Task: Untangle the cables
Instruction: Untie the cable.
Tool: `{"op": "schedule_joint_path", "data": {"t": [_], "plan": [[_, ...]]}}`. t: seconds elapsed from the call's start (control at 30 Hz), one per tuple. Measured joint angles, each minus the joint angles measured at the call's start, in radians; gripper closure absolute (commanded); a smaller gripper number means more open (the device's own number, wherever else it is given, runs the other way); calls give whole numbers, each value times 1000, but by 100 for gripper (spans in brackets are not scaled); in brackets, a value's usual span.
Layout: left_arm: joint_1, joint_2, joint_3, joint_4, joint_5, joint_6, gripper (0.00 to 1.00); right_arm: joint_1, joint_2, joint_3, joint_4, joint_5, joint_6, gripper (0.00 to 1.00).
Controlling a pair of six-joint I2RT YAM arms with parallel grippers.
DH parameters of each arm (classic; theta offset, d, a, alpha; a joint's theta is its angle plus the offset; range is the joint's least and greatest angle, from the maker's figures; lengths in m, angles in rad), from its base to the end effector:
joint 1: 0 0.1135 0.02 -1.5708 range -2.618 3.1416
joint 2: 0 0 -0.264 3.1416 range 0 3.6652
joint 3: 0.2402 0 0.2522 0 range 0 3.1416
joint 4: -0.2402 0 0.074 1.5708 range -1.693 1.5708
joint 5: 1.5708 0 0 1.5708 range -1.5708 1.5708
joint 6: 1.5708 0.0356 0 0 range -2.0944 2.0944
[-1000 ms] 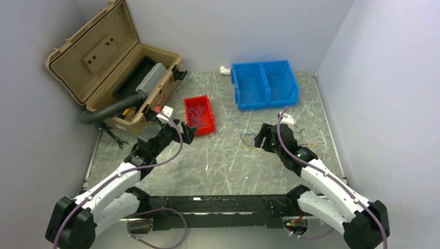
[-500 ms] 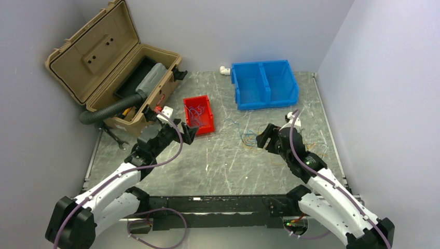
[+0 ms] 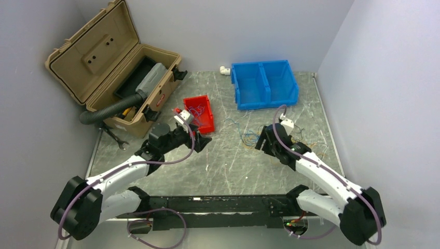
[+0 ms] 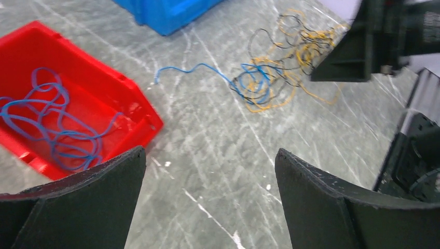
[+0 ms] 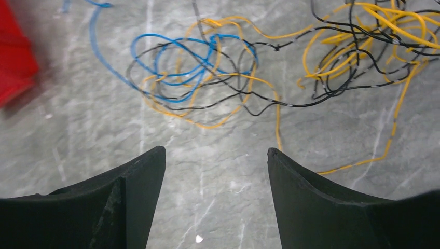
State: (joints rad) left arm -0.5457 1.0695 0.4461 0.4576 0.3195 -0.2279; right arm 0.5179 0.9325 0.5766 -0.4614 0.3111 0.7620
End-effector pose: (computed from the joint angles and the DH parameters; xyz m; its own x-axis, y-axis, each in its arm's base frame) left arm 0.1937 -0.1307 0.2329 -0.3086 -0.0636 -0.9491 0.7061 0.6532 -0.2733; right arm 0.1679 0.0831 0.2177 -0.6582 0.3814 -0.6491 0.2282 0.9227 0.3108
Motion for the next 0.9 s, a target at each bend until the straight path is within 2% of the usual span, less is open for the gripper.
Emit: {"op": "schedule_joint_path", "data": {"t": [0.17,0.33,0.53,0.6,0.63,0.7,0.73,0.77,0.9], "plan": [[-72,17,30,-14,17,35,3,-8,176,66,-22,73,35,25],[-96,28,45,-14,22,66,4,-85,248,90,16,72,50,26],[-103,43,48,-23,24,82,3,-138,328,98,44,105,115,37],[-108,43,48,-22,24,87,3,-144,359,112,29,127,153,45],[-109,43,48,-22,24,89,3,-145,365,118,23,139,171,55],[-111,43,48,-22,24,93,3,-146,357,119,21,156,188,84],[-111,43,49,-22,24,94,3,-147,345,117,21,159,195,94],[-111,46,50,-22,24,95,3,-147,327,114,24,162,201,100],[-116,56,58,-22,24,97,3,-148,236,99,25,169,207,100]]}}
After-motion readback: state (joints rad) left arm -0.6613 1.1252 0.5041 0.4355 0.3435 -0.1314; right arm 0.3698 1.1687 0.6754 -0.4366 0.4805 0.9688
